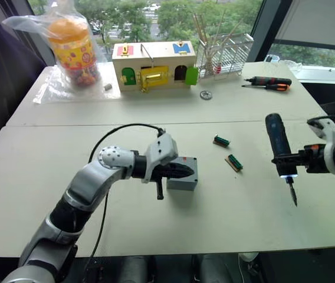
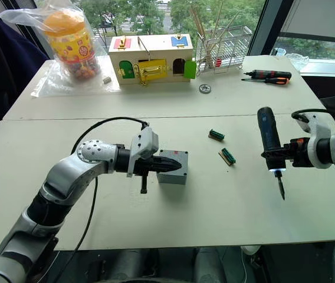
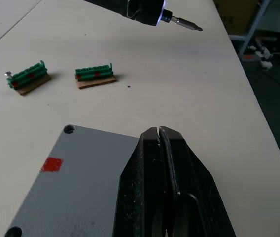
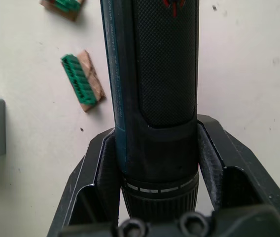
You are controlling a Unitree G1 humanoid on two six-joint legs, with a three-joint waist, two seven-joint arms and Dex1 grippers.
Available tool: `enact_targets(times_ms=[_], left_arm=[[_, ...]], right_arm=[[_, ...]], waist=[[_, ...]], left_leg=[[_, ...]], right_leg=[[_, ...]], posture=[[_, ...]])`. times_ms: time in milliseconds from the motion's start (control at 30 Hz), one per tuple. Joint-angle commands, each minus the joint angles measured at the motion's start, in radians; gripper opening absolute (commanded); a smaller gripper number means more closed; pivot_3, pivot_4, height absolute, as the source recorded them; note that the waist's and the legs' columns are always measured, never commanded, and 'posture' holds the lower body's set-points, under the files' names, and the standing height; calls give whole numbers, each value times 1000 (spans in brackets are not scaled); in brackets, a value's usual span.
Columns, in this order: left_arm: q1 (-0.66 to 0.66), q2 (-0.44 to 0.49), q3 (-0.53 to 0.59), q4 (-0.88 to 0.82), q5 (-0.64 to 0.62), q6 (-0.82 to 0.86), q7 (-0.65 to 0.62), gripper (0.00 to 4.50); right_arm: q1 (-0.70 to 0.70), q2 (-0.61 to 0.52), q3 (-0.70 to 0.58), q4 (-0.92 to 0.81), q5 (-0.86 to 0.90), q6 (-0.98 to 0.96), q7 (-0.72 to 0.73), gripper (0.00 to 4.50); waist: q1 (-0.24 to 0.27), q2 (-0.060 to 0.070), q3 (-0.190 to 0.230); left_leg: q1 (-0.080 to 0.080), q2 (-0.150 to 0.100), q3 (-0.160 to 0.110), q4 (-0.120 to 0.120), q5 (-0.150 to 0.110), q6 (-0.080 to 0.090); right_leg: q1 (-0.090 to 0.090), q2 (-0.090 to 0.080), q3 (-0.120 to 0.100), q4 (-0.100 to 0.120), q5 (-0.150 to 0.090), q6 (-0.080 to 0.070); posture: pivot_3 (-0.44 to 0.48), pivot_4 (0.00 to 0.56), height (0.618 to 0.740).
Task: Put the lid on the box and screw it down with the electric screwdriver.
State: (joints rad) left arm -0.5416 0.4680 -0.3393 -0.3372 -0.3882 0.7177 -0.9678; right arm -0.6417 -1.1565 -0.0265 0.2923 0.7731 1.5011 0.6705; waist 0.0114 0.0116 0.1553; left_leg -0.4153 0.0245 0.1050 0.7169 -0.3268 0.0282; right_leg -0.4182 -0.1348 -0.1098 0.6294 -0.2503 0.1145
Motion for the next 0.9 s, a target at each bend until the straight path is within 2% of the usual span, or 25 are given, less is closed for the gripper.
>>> enact_targets(times_ms=[33, 300, 367, 500, 700, 767, 867, 900], left_arm=[[6, -9, 5, -64, -25, 12, 19, 0], [30, 2, 4, -85, -21, 23, 56, 0], [24, 4, 15, -74, -18, 19, 68, 0], [2, -6, 48, -25, -1, -3, 107, 0], [-45, 6, 124, 111, 43, -58, 167, 0], [-49, 25, 142, 157, 52, -80, 157, 0], [-57, 55, 150, 221, 67, -108, 130, 0], [-59, 77, 126, 235, 83, -116, 104, 0]], right_arm=[[-83, 9, 30, 80, -66, -11, 31, 1751], [-121, 40, 138, 196, -189, -75, 113, 1751], [-120, 44, 147, 209, -220, -97, 122, 2783], [-114, 46, 150, 209, -262, -135, 142, 4316], [-130, 17, 96, 132, -354, -392, 161, 4416], [-122, 22, 48, 39, -337, -491, 207, 4416], [-3, 28, -22, -234, -260, -587, 318, 4416], [69, 3, 2, -371, -237, -568, 354, 4416]], waist=[[1, 0, 0], [3, 0, 0], [1, 0, 0], [3, 0, 0], [0, 0, 0], [-1, 0, 0], [0, 0, 0], [4, 0, 1]], left_leg=[[0, 0, 0, 1, 0, 0], [-1, 0, 0, 1, 0, 0], [-1, 0, 0, 1, 0, 0], [-1, 0, 0, 2, 0, -1], [-1, 0, 0, 1, 1, -1], [-1, 0, 0, 1, 1, -1], [-1, 0, 0, -1, 1, -2], [-1, 1, 0, -1, 1, -3]], right_leg=[[0, 0, 0, 0, 0, 0], [0, 0, 0, 0, 0, 0], [0, 0, 0, 0, 0, 0], [0, 0, 0, 0, 0, 0], [0, 0, -1, 0, 0, 0], [0, 1, -1, 0, 0, 1], [-1, 2, -1, 0, 0, 1], [-1, 2, -1, 0, 0, 1]], posture=[[0, 150, 711], [0, 150, 711], [0, 150, 711], [0, 150, 711], [0, 150, 711], [0, 150, 711], [0, 150, 711], [0, 150, 711]])
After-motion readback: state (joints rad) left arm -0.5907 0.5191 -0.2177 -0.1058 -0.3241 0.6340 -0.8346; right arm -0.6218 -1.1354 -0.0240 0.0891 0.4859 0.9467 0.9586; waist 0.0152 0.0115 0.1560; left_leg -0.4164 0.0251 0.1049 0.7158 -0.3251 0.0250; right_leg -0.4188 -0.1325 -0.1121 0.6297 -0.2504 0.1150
